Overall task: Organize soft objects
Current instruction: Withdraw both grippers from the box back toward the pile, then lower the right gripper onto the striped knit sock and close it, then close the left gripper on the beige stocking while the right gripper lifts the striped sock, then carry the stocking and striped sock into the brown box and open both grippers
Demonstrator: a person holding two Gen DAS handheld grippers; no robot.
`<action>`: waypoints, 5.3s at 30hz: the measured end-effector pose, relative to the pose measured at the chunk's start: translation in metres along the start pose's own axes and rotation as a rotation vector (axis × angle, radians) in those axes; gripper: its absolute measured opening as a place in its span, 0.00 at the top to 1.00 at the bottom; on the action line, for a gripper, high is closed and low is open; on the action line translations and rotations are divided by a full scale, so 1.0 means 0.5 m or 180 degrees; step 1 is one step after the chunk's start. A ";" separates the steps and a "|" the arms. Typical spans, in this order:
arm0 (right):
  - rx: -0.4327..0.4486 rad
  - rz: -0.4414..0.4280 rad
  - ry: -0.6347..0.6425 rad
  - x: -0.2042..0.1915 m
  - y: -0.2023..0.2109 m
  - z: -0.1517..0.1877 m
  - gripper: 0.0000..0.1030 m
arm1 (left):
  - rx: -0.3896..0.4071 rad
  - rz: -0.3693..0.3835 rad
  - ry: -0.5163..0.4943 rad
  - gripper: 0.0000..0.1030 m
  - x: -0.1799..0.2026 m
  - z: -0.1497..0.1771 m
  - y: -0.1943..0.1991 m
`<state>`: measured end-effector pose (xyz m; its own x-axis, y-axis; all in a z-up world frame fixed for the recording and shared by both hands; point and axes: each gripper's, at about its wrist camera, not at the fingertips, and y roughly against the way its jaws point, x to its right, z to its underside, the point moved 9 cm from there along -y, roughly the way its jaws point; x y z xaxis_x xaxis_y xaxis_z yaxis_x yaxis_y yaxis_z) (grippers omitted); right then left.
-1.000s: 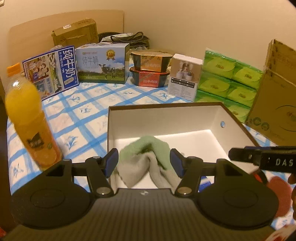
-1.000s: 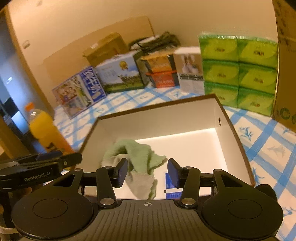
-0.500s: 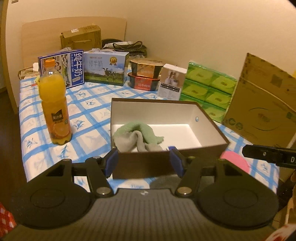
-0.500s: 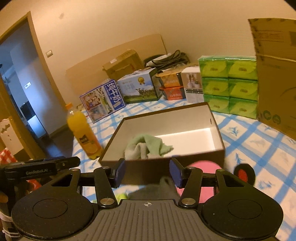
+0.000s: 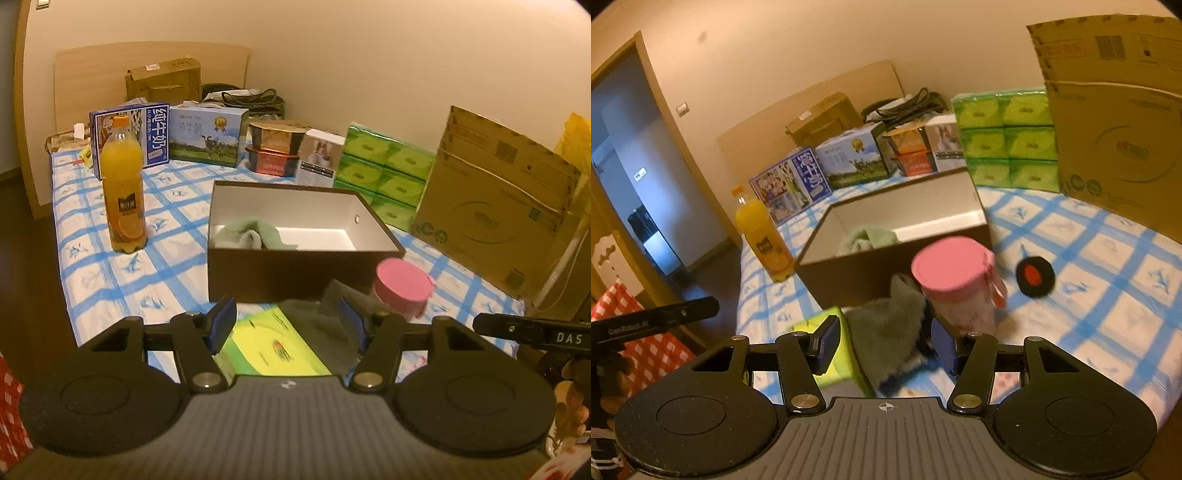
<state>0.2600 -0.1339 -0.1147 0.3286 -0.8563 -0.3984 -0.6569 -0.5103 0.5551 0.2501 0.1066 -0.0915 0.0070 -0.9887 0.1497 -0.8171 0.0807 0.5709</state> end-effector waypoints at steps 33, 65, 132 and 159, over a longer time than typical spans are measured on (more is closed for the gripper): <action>-0.0507 0.0280 -0.0115 0.123 0.046 0.223 0.46 | -0.0713 0.0019 -0.0368 0.43 0.111 0.250 -0.003; -0.1057 0.0477 0.2198 0.054 -0.168 0.368 0.42 | -0.1215 -0.0107 -0.0373 0.44 0.082 0.368 -0.107; -0.0347 0.0362 -0.0206 0.214 0.001 0.188 0.92 | -0.1319 -0.0016 -0.0669 0.53 0.128 0.392 -0.211; 0.0156 0.0136 -0.0436 0.318 0.034 -0.048 0.92 | -0.0569 0.0384 -0.0544 0.94 0.193 0.178 -0.149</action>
<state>0.3171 -0.2806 -0.1510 0.2062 -0.8567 -0.4728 -0.7017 -0.4663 0.5388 0.2603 -0.0059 -0.1916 -0.1939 -0.9764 0.0955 -0.6912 0.2051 0.6929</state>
